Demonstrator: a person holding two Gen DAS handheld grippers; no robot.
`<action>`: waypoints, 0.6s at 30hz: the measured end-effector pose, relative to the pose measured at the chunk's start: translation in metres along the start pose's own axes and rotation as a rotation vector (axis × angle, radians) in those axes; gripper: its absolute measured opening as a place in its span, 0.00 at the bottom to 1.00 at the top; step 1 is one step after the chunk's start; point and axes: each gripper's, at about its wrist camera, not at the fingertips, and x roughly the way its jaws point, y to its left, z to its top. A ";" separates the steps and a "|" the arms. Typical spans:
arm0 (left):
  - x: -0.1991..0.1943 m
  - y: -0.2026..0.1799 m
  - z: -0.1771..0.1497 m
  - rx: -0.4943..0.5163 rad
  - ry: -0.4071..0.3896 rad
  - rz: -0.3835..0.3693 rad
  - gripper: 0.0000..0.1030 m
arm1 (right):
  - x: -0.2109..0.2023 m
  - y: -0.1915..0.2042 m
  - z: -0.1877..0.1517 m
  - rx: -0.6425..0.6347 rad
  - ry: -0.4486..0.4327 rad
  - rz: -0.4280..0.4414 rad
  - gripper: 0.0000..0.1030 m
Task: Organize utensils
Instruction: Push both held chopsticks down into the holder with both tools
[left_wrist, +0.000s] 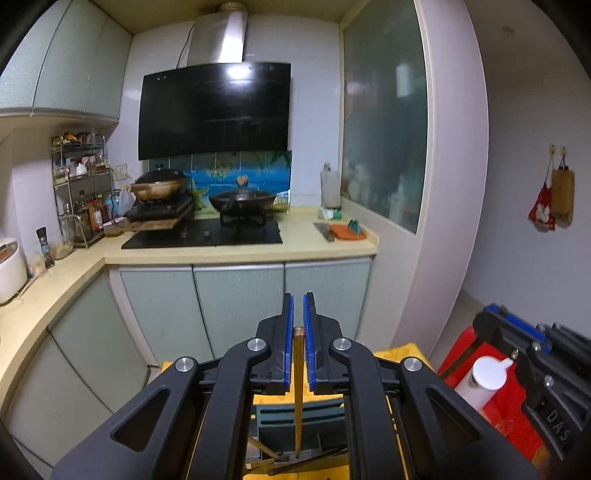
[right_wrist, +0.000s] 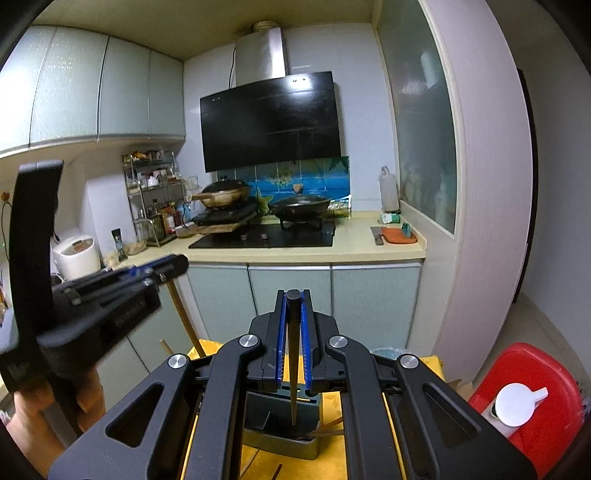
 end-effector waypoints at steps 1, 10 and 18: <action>0.004 0.000 -0.005 0.003 0.010 0.000 0.05 | 0.005 0.001 -0.003 -0.001 0.010 -0.002 0.08; 0.022 0.003 -0.041 0.016 0.073 -0.008 0.05 | 0.040 0.007 -0.044 -0.011 0.118 -0.011 0.08; 0.018 0.010 -0.052 0.020 0.087 -0.002 0.06 | 0.051 0.006 -0.058 0.018 0.157 0.006 0.09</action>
